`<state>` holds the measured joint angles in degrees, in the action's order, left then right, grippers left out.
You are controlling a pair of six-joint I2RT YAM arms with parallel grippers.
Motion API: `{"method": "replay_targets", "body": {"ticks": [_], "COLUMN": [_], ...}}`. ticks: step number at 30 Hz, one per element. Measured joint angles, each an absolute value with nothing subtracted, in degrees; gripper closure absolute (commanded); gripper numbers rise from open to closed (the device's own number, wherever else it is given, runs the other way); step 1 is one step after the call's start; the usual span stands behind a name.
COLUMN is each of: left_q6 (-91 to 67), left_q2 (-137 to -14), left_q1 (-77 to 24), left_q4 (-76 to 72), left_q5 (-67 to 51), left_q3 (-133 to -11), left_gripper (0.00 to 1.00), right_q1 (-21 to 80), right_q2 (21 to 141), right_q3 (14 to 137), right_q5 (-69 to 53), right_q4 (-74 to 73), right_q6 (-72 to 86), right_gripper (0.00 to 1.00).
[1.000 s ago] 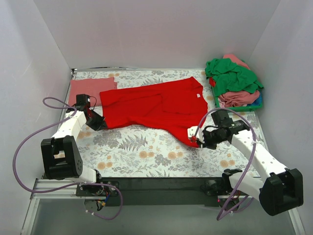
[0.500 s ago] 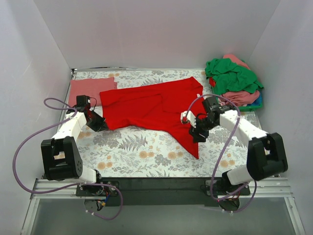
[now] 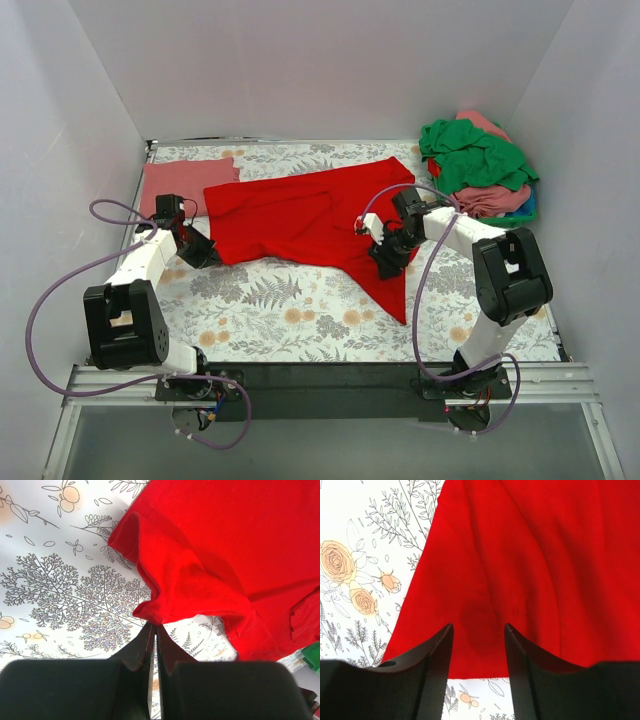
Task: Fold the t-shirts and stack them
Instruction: Fold the tshirt
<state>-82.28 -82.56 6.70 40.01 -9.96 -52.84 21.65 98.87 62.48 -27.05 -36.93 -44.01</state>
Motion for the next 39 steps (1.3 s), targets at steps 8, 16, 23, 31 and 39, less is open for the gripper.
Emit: {"method": "replay_targets", "body": {"ticks": [8,16,23,31,39], "left_q6": [-82.26,-82.26,-82.24,-82.19,-81.80], "left_q2": [-82.11,-82.04,-82.04,-82.04,-82.04], "left_q1": [6.70,6.70,6.70,6.70,6.70], "left_q4": [39.97,39.99,39.99,39.99,39.99], "left_q5": [-10.00,-10.07,-10.09,-10.09,-10.09], "left_q3": [-52.84,-52.84,-52.84,-52.84,-52.84], "left_gripper": [1.00,1.00,1.00,1.00,1.00], "right_q1": [22.52,23.42,28.67,47.29,45.93], "right_q2": [101.10,98.19,90.89,89.47,89.10], "right_q3": [62.46,61.95,61.95,57.56,56.93], "right_q5": [-24.34,-23.24,-25.50,-31.88,-32.01], "right_q4": [-35.57,-36.07,-39.79,-49.08,-53.82], "right_q6": [-43.07,-43.33,-45.36,-54.43,-56.97], "right_gripper": [0.83,0.99,0.99,0.65,0.45]}}
